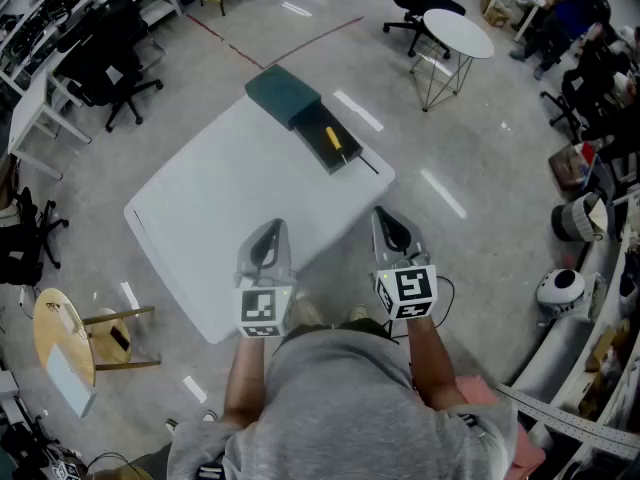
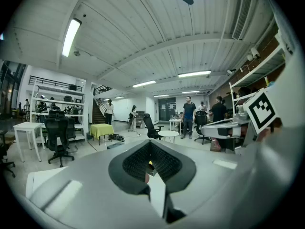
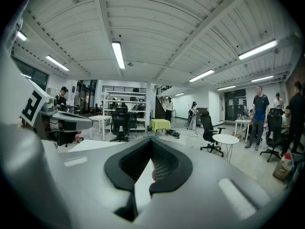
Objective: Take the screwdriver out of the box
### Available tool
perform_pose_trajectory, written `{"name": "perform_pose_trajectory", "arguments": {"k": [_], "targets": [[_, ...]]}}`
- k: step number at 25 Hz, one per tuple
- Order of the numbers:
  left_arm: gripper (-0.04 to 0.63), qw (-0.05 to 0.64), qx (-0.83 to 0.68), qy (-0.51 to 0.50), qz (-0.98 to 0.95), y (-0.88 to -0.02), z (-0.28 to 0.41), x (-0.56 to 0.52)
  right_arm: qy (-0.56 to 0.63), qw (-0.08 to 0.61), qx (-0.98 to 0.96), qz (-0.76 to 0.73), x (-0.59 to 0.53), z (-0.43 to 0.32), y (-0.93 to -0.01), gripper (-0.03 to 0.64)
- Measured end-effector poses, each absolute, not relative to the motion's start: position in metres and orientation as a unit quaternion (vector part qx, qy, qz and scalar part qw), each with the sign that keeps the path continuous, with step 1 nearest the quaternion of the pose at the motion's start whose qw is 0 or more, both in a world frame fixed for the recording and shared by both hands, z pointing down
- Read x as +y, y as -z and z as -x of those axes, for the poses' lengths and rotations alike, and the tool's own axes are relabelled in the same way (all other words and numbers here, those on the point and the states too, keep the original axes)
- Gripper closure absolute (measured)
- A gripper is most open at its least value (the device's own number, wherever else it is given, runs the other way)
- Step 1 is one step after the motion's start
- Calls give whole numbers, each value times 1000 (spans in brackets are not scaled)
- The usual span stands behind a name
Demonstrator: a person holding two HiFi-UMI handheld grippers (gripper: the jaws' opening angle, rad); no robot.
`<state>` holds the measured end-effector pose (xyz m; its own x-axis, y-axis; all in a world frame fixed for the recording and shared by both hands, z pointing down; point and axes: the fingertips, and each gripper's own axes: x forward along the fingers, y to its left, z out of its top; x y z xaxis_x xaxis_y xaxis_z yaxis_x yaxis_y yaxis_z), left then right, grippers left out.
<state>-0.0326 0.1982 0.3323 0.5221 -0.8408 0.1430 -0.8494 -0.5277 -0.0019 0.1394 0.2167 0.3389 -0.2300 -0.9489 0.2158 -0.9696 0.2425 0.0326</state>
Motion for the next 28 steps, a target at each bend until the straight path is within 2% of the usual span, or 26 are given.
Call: {"name": "perform_pose_trajectory", "arguments": {"k": [9,28], "targets": [[583,36,-476,-62,-876,-335,45,189,-64,86,-777,-620,210,-127,-341,613],[584,44,-444,-63,-893,-349,44,154,-66,118,-759,-637,190,-118,-358,612]]}}
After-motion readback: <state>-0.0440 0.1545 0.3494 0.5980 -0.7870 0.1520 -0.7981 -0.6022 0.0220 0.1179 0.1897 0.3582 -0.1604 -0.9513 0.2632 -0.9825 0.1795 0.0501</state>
